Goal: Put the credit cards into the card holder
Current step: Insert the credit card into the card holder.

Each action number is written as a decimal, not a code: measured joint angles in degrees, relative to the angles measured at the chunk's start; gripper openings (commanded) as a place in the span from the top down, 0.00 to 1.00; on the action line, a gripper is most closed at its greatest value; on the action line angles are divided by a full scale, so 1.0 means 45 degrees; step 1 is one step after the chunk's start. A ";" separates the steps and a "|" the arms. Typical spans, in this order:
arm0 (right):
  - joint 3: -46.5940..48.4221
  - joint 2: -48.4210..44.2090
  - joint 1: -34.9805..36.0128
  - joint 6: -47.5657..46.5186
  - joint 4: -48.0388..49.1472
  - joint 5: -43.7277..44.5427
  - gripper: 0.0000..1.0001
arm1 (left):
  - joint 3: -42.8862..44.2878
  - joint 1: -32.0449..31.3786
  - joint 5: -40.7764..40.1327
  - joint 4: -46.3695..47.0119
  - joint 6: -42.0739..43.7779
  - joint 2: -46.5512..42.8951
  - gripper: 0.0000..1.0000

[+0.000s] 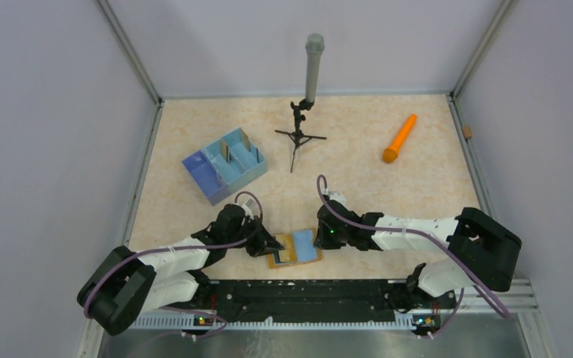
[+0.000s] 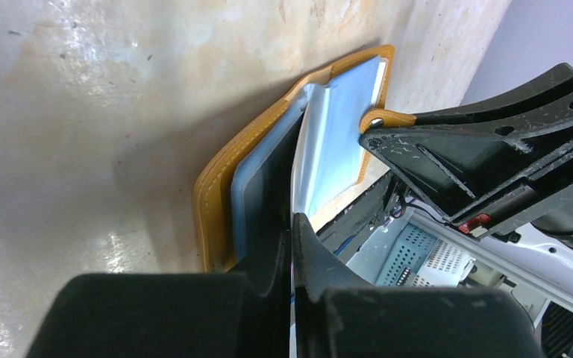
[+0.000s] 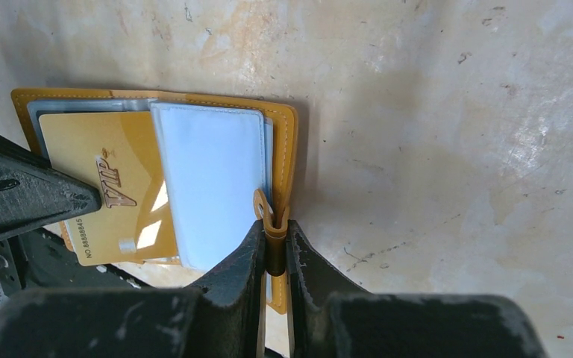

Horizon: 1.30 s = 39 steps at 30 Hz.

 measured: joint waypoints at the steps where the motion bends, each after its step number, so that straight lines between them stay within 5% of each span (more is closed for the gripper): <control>1: 0.0005 0.0010 0.0000 0.0000 0.0000 0.0000 1.00 | -0.0005 0.0000 0.0000 0.0019 -0.0015 0.0005 1.00; 19: 0.0160 0.0165 0.0005 0.0000 -0.0092 0.0102 1.00 | -0.0806 0.0000 -0.0141 0.1098 -0.0277 -0.1511 1.00; 39: 0.0170 0.0199 0.0005 0.0000 -0.0107 0.0107 1.00 | -0.0831 0.0000 0.0102 0.2161 -0.0189 -0.0437 1.00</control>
